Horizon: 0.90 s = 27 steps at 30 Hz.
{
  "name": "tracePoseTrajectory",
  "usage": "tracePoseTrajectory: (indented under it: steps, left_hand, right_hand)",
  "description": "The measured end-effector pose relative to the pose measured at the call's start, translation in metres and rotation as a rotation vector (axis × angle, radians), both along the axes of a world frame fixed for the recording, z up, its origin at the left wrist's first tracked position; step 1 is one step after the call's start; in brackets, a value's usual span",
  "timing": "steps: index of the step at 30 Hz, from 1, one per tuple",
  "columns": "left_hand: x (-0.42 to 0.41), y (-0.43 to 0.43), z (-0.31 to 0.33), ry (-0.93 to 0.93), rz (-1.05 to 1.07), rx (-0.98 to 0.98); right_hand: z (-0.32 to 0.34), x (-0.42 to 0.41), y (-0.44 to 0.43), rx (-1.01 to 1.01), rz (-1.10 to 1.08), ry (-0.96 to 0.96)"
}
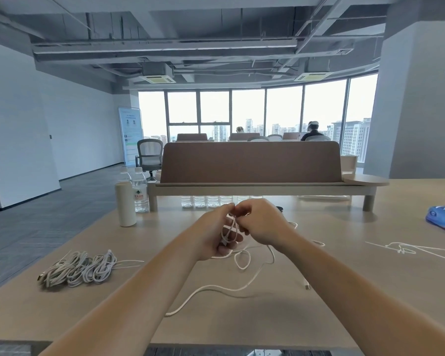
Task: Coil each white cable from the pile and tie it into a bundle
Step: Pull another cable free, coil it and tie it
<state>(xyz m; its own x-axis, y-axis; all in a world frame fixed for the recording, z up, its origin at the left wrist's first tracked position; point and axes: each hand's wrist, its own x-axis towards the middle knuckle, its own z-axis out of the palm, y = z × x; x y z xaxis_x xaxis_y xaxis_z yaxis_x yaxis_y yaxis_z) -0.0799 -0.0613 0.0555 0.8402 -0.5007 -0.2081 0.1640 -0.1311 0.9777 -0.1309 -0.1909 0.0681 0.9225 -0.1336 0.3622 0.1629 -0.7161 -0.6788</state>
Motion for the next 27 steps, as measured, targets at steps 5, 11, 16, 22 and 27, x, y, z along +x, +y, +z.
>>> tracePoseTrajectory:
  steps: [5, 11, 16, 22, 27]
  left_hand:
    - [0.002, -0.001, -0.002, -0.006, -0.019, -0.001]
    - [-0.002, -0.003, -0.001, -0.047, -0.013, 0.003]
    - [0.004, -0.002, 0.001, -0.090, 0.166, -0.042]
    - [0.017, 0.012, 0.004, -0.043, 0.209, -0.090]
    - [0.016, 0.010, 0.003, -0.031, 0.168, -0.094]
  right_hand:
    - [-0.002, 0.000, -0.001, 0.105, -0.016, -0.034]
    - [-0.004, -0.002, -0.003, 0.203, 0.045, -0.009]
    - [-0.006, -0.003, -0.006, 0.350, 0.190, 0.161]
    - [-0.002, -0.010, -0.022, 0.355, 0.293, 0.329]
    - [-0.005, -0.006, -0.019, 0.197, 0.240, 0.235]
